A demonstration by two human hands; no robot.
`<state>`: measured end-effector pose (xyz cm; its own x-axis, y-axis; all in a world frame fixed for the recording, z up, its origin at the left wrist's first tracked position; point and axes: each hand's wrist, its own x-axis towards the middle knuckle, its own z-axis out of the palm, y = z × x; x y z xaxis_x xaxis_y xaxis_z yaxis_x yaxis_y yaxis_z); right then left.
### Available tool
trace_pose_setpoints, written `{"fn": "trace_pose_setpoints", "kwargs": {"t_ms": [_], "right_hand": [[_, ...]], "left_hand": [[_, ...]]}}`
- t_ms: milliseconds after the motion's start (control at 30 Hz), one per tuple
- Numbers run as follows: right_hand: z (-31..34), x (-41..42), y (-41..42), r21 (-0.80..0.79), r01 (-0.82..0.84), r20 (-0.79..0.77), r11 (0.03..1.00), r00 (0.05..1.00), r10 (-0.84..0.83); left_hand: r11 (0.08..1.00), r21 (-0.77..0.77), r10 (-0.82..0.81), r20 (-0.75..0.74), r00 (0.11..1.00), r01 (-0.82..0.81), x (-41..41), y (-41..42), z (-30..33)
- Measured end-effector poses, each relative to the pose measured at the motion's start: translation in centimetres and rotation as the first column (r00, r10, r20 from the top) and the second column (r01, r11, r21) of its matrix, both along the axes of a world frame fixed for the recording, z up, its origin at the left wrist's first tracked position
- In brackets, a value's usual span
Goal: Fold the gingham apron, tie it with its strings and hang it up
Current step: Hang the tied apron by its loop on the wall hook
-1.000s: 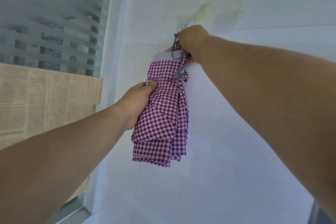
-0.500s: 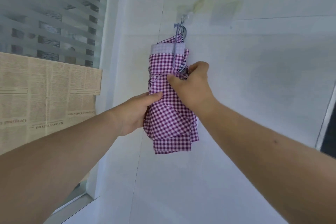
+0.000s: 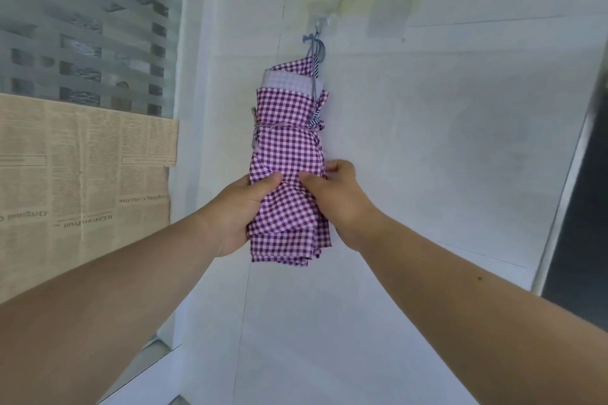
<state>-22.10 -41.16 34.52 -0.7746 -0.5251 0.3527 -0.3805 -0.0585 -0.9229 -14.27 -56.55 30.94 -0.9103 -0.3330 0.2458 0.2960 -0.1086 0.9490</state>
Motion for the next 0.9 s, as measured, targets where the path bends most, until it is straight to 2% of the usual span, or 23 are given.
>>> {"fn": "trace_pose_setpoints", "kwargs": {"t_ms": [100,167,267,400,533,633,700,900], "right_hand": [[-0.8,0.6,0.4,0.120,-0.180,0.014,0.976,0.984,0.180],[-0.9,0.8,0.6,0.150,-0.216,-0.026,0.965,0.975,0.222],[-1.0,0.7,0.4,0.099,-0.197,-0.070,0.975,0.976,0.204],[-1.0,1.0,0.6,0.126,-0.197,-0.015,0.972,0.980,0.200],[-0.5,0.7,0.8,0.120,-0.076,-0.031,0.990,0.996,0.080],[-1.8,0.5,0.5,0.140,-0.012,-0.002,0.990,1.000,0.012],[-1.5,0.4,0.4,0.207,-0.010,-0.013,0.978,1.000,0.013],[-1.4,0.4,0.7,0.243,-0.009,-0.066,0.970,0.998,0.025]], "left_hand": [[0.998,-0.040,0.047,0.033,0.998,-0.045,0.1,-0.6,-1.6],[0.996,-0.028,0.087,0.000,0.996,-0.087,0.2,-0.6,-2.2],[0.996,0.007,0.087,-0.033,0.996,-0.087,0.6,-0.3,-2.4],[0.998,-0.020,0.050,-0.063,0.997,-0.051,1.2,-0.5,-1.9],[0.997,-0.054,0.051,-0.019,0.999,-0.052,1.6,-0.9,-1.5],[0.981,-0.143,0.136,0.008,0.991,-0.134,1.3,-0.7,-2.0],[0.969,-0.142,0.201,-0.023,0.979,-0.202,1.1,-0.8,-1.8],[0.960,-0.172,0.222,-0.003,0.975,-0.219,1.1,-0.9,-2.4]]}}
